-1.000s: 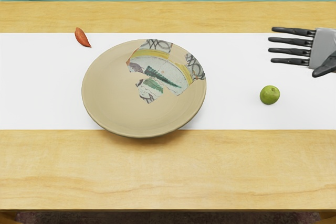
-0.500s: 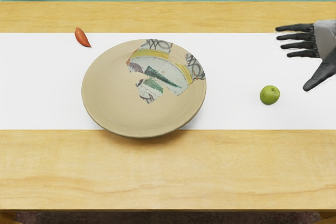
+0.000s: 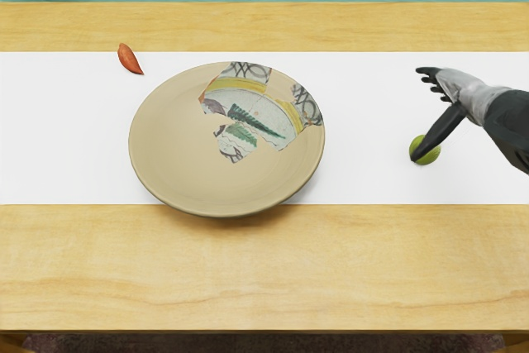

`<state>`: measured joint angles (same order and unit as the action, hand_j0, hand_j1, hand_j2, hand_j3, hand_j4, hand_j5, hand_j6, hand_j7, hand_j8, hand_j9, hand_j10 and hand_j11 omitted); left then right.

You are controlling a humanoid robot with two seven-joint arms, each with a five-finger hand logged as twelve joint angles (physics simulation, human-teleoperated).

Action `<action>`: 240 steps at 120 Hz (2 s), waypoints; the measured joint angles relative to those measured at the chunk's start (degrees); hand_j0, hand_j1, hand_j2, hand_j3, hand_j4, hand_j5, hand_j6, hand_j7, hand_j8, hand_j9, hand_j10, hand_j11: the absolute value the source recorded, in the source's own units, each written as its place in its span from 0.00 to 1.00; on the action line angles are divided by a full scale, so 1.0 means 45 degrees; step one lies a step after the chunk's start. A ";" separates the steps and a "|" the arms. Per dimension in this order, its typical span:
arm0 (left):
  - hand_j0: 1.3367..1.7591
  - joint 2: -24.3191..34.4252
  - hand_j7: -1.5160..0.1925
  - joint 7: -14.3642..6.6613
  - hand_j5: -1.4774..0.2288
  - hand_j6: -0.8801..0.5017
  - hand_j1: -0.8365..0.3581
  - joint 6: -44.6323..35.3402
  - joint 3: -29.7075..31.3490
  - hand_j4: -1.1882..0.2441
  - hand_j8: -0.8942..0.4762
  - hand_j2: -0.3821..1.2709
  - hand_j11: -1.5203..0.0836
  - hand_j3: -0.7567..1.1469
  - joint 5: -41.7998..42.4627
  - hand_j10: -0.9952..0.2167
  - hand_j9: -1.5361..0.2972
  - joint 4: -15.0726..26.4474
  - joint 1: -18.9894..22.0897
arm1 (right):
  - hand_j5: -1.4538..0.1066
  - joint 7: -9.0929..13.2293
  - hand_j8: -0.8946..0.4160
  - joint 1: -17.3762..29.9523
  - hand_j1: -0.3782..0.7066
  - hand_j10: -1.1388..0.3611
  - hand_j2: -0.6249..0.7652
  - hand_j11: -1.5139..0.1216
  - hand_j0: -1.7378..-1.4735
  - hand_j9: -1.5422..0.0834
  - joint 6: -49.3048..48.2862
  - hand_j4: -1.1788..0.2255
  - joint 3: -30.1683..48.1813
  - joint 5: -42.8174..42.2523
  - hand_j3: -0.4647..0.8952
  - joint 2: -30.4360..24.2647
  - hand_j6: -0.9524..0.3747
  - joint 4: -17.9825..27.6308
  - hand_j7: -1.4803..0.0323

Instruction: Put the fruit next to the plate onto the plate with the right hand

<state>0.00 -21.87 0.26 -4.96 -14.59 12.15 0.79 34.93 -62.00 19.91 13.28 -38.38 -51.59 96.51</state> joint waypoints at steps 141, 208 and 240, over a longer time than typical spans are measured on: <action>0.76 0.0000 0.89 0.0000 0.87 0.64 0.99 0.0000 -0.0003 0.83 0.65 0.23 0.95 0.40 0.0000 0.82 0.84 0.0002 0.0000 | 0.56 0.0015 0.38 0.0244 0.52 0.46 0.39 0.57 0.30 0.59 0.2710 0.52 -0.3398 -0.1358 0.34 0.3005 0.38 -0.3086 0.59; 0.76 0.0000 0.89 -0.0002 0.87 0.64 0.99 0.0000 0.0003 0.83 0.65 0.23 0.95 0.40 0.0000 0.82 0.84 0.0001 0.0000 | 0.40 0.0005 0.44 0.0495 0.65 0.44 0.53 0.46 0.33 0.42 0.2684 0.36 -0.3089 -0.1357 0.34 0.2926 0.35 -0.3082 0.41; 0.76 0.0000 0.89 0.0001 0.87 0.64 0.99 0.0000 0.0000 0.83 0.65 0.23 0.95 0.40 -0.0001 0.82 0.84 0.0000 0.0000 | 0.37 0.0011 0.43 0.0121 0.61 0.46 0.49 0.41 0.33 0.41 0.2580 0.37 -0.1252 -0.1266 0.34 0.3005 0.34 -0.2746 0.41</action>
<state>0.00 -21.86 0.26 -4.96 -14.60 12.15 0.79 34.98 -61.46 31.52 7.65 -44.08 -38.07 84.15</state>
